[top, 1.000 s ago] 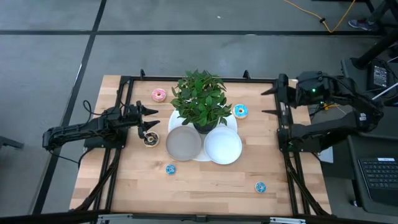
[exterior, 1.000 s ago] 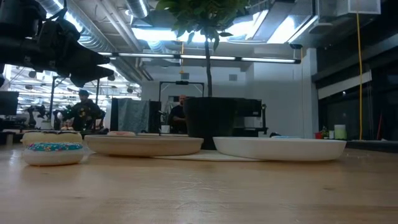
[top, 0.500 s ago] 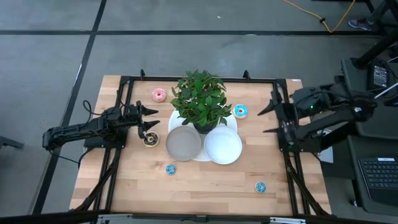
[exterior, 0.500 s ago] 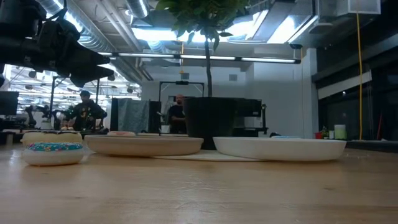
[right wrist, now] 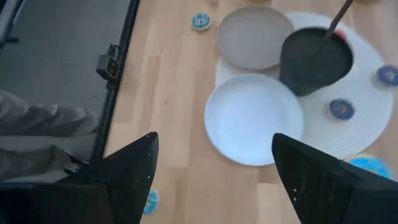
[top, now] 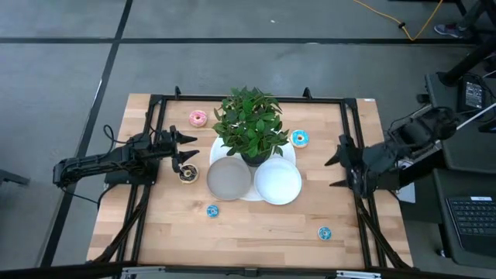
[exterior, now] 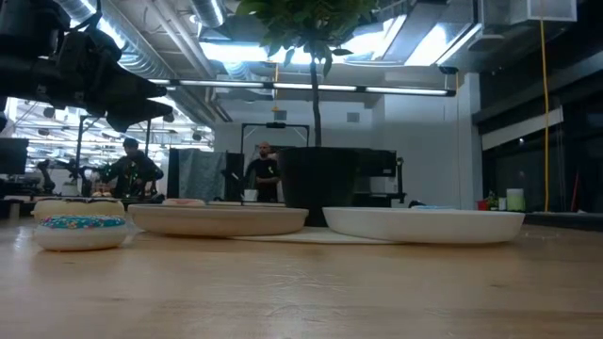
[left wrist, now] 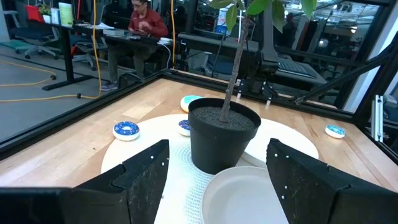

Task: Pick & Place donuts
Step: Put the right small light blue donut on the white plate

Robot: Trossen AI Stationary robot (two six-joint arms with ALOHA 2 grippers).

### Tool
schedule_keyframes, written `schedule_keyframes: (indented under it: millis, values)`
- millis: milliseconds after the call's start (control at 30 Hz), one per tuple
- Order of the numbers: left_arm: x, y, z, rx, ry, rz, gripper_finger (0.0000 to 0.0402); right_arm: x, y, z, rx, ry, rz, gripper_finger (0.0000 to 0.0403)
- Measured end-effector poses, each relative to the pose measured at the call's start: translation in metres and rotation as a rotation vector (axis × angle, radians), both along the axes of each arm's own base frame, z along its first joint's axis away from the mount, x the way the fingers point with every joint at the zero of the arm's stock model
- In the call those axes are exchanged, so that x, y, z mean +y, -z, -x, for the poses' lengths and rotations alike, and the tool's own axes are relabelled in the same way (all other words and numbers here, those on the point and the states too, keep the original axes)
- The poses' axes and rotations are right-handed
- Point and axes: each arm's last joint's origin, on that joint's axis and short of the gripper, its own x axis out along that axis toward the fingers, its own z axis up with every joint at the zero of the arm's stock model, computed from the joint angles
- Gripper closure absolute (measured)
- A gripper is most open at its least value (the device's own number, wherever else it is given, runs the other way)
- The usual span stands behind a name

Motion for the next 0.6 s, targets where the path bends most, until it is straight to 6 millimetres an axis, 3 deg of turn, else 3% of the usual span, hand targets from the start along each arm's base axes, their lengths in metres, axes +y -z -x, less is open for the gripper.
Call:
schedule_keyframes:
  millis: [267,600]
  values:
    - [0.000,0.000,0.000,0.000,0.000,0.000,0.0142,0.035,0.015,-0.003,0.118,0.055,-0.036,0.0089]
    - [0.000,0.000,0.000,0.000,0.000,0.000,0.0142,0.076,0.043,-0.005,0.269,0.306,-0.119,0.0089]
